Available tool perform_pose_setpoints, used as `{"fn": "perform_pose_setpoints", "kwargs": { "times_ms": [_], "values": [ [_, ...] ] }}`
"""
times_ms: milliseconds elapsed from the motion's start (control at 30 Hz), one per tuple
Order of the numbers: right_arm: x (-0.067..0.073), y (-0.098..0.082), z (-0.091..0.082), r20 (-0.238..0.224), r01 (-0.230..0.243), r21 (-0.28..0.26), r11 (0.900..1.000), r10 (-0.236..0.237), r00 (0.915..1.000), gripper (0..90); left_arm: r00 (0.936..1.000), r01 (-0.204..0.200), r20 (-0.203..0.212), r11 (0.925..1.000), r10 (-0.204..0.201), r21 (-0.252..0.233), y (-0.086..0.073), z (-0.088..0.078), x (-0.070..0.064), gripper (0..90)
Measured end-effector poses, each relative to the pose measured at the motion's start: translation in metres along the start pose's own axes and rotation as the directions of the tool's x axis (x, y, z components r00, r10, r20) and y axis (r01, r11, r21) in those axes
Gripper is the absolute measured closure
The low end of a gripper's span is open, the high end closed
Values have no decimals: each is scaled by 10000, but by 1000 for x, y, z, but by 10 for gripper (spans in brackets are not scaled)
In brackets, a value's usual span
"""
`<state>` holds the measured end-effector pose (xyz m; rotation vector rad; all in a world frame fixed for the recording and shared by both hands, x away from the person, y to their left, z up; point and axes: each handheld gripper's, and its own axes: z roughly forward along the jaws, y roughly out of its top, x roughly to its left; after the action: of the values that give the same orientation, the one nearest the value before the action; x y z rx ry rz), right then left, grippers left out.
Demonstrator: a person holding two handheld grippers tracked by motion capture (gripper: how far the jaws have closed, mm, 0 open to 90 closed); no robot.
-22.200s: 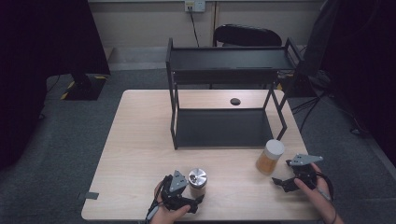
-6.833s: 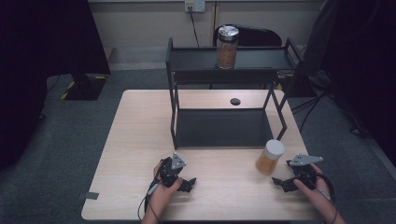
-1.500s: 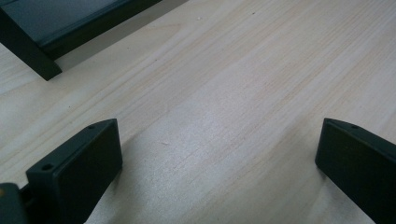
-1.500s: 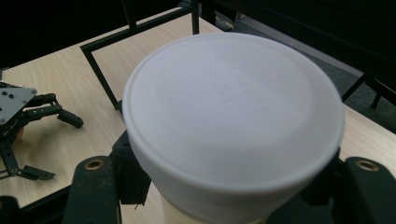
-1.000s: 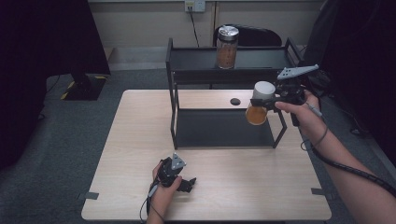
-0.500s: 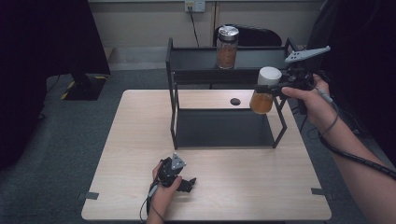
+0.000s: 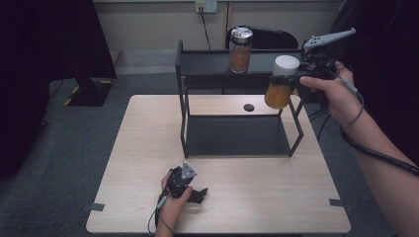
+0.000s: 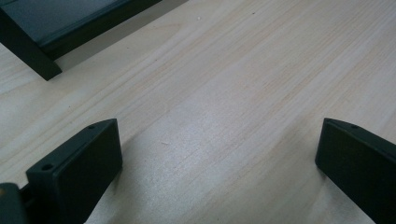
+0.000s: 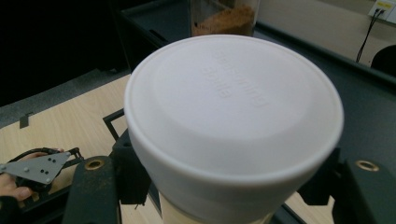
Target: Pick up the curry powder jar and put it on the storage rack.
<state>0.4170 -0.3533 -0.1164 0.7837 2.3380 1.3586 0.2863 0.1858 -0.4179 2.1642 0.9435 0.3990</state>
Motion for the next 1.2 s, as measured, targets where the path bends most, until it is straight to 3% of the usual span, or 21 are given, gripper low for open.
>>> {"fn": "perform_pose_setpoints", "kwargs": {
  "times_ms": [467,833,1200],
  "values": [
    [-2,30,-8,101,-53,-536,9985,59,9999,346,10000,22,-17,10000,-22,-15,0,0,0,1],
    [-1,56,-15,860,-28,-665,9978,86,9963,346,10000,19,-25,10000,-19,-8,0,0,-1,1],
    [-8,72,4,1561,-403,-991,9943,555,9862,346,10000,53,-67,10000,-53,3,0,-1,-2,1]
  ]
}}
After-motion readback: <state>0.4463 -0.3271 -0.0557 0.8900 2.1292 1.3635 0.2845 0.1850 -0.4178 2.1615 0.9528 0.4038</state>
